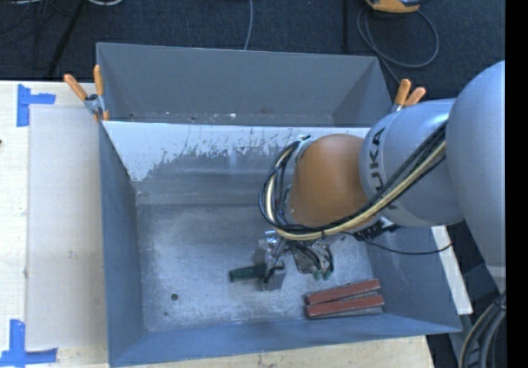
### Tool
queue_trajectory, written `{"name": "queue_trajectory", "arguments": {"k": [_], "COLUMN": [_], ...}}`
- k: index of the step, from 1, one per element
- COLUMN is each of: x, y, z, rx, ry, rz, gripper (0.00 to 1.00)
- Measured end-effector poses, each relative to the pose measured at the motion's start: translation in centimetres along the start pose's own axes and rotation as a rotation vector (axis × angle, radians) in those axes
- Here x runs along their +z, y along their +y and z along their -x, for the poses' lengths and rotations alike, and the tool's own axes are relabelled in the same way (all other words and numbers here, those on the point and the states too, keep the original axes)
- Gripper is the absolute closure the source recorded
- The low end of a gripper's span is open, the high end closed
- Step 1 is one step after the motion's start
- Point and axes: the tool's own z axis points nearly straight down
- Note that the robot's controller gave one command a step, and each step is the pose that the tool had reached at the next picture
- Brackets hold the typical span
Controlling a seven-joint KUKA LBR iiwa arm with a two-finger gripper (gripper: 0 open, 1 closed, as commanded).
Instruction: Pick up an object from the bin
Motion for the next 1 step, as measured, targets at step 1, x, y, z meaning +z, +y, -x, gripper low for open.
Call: {"name": "queue_trajectory", "arguments": {"k": [1], "x": [-15.64], "y": [-1.25], "z": [2.24], "rx": [-0.202], "ry": [-0.01], "rz": [-0.002], "gripper": [1.0]}}
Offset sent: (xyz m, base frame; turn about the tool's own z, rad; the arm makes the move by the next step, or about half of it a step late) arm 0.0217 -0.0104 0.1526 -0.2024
